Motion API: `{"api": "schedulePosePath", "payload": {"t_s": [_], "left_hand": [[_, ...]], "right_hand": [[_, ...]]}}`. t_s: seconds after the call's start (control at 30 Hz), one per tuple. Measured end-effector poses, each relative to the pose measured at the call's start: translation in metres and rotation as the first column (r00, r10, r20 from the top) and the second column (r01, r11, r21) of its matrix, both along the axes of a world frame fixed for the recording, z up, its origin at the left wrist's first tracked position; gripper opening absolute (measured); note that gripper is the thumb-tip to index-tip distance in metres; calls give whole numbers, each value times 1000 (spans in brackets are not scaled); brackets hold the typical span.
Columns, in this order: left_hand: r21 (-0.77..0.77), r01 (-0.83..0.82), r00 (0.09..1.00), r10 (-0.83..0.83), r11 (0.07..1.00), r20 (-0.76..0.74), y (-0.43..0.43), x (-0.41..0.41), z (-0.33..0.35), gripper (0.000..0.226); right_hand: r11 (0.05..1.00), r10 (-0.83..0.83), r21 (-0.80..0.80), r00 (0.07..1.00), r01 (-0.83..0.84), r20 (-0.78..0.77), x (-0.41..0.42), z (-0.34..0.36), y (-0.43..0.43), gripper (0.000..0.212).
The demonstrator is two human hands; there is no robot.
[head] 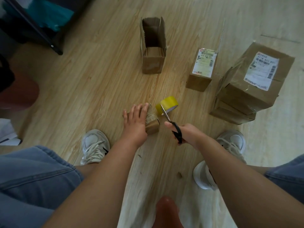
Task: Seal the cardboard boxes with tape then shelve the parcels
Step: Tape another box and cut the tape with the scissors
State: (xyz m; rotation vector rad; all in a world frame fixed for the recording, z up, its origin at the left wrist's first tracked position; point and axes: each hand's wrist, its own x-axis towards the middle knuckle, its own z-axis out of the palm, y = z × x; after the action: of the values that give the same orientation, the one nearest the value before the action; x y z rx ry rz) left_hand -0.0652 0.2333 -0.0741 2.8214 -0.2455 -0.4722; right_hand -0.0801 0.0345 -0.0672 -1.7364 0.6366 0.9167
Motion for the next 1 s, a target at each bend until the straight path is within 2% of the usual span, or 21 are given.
{"api": "schedulePosePath", "payload": {"t_s": [0.13, 0.37, 0.5, 0.57, 0.67, 0.77, 0.8, 0.87, 0.93, 1.0], "left_hand": [[10, 4, 1000, -4, 1000, 2, -1, 0, 0, 104], [7, 0, 1000, 0, 1000, 10, -1, -1, -1, 104], [31, -3, 1000, 2, 1000, 20, -2, -2, -2, 106], [65, 4, 1000, -6, 998, 23, -3, -2, -2, 106], [124, 27, 999, -31, 992, 33, -3, -3, -3, 106], [166, 43, 997, -53, 985, 52, -2, -4, -4, 104], [167, 45, 997, -55, 985, 53, -2, -4, -5, 104], [160, 53, 997, -60, 986, 43, -2, -3, -4, 104], [144, 51, 998, -56, 988, 27, -3, -2, -3, 104], [138, 49, 999, -51, 989, 13, -3, -1, -2, 102]], "right_hand": [[1000, -3, -19, 1000, 2, -29, -1, -7, -1, 61], [999, -20, 39, 999, 18, 44, -1, -4, -5, 59], [983, -177, -35, 980, 181, 89, -3, -5, -13, 55], [969, -190, -141, 977, 201, 92, -5, -8, -20, 52], [924, -138, -366, 989, 109, -53, -2, -26, -28, 63], [906, 23, -398, 957, -142, -288, 2, -44, -28, 70], [886, 99, -403, 943, -229, -319, 3, -48, -27, 66], [825, 210, -465, 938, -322, -277, 2, -49, -28, 54], [729, 317, -537, 905, -425, -285, 1, -52, -30, 46], [666, 344, -571, 876, -481, -337, 4, -54, -24, 43]]}}
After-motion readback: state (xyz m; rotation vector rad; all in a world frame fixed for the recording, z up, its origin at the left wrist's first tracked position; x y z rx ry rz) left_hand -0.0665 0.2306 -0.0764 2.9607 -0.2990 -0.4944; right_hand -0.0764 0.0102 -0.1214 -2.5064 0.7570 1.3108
